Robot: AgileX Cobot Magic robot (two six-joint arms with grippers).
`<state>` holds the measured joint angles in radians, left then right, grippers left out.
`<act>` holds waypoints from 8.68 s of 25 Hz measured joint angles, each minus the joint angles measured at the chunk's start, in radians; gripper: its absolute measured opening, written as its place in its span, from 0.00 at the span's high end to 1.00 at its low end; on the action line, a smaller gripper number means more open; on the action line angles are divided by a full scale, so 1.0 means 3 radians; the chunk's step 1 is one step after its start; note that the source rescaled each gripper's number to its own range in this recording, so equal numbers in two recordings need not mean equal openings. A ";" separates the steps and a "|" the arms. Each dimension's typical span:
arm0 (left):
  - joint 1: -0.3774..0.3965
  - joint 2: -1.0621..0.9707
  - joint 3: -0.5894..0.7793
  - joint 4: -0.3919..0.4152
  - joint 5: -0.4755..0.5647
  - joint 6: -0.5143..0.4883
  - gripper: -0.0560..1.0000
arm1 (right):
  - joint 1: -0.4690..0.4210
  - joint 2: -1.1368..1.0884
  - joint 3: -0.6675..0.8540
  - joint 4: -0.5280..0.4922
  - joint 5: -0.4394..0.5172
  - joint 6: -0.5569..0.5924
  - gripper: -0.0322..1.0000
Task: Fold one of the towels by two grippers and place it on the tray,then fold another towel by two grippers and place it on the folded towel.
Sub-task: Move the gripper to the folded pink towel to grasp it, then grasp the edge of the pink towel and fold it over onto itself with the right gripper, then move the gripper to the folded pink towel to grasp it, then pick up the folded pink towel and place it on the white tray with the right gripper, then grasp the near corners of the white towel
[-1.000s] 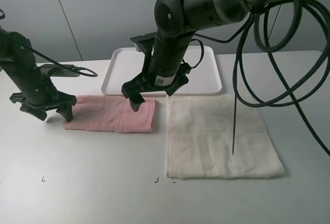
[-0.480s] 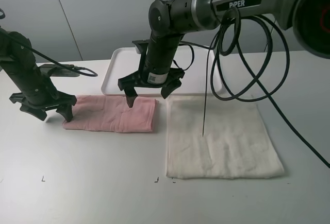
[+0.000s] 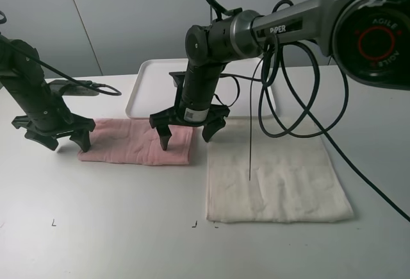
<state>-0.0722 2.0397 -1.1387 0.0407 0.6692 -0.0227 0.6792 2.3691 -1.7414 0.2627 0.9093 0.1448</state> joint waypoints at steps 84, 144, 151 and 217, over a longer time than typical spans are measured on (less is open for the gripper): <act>0.0000 0.0006 -0.0103 -0.0014 0.0211 0.0019 0.08 | 0.0174 0.0289 -0.0028 0.3597 -0.0763 -0.2207 0.94; 0.0000 -0.0237 -0.1174 -0.0070 0.1000 0.0165 0.08 | 0.0239 0.0427 -0.0028 0.3310 -0.1374 -0.1645 0.27; 0.0000 -0.0237 -0.1174 -0.0070 0.1000 0.0165 0.08 | 0.0340 0.0492 -0.0028 0.3438 -0.1448 -0.1645 0.39; -0.0443 -0.0237 -0.1174 -0.0655 0.1116 0.0956 0.08 | -0.1843 -0.1393 0.0433 -0.0033 -0.0163 -0.0950 0.00</act>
<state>-0.2052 1.9684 -1.4910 -0.1557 1.0039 0.2640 0.1264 1.9512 -1.6115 0.2527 0.8605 -0.1402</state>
